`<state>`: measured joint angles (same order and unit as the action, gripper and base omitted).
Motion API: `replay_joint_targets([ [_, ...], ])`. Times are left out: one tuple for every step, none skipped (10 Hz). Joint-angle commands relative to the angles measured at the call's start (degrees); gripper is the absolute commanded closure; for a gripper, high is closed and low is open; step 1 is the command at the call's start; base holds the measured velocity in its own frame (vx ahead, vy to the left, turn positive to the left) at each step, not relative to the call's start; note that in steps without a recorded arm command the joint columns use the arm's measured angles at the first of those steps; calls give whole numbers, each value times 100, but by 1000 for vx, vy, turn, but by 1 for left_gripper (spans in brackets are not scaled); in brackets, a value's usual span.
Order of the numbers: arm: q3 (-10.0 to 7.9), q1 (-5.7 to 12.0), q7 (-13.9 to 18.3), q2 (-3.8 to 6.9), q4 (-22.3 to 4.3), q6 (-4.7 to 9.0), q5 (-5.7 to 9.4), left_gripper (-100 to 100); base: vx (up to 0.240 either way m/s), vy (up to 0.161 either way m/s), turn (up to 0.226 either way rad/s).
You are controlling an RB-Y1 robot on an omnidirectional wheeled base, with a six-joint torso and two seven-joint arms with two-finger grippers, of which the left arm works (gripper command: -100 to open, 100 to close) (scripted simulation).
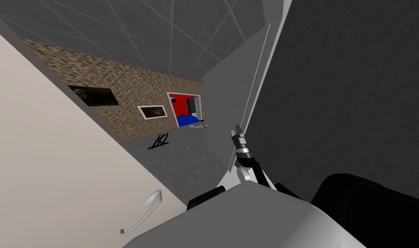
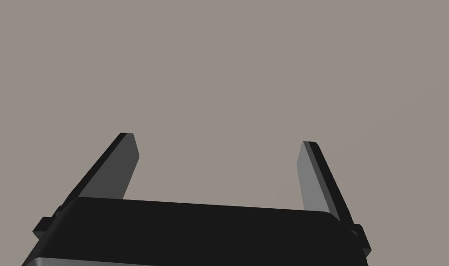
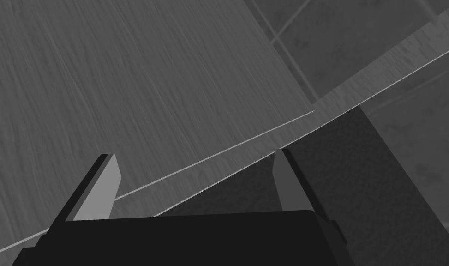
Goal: Push the door open
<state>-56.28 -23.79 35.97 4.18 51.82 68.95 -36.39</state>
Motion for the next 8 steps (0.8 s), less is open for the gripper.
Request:
replay_joint_targets([
  [12,27,-22,-108,-1,-43,28,-100,109,-127,-38],
  [17,38,-34,-201,5,-69,43,-100,67,-158,-36],
  [21,49,-44,-307,11,-92,57,-100,46,-167,-26],
  [24,55,-51,-388,14,-107,65,-100,55,-176,-21],
  [27,63,-58,-495,18,-124,75,-100,60,-172,-13],
  [29,69,-64,-590,21,-137,83,-100,53,-195,-10],
  [31,73,-68,-669,23,-146,88,-100,38,-211,6],
  [30,82,-70,-608,13,-144,84,-100,15,-95,16],
])
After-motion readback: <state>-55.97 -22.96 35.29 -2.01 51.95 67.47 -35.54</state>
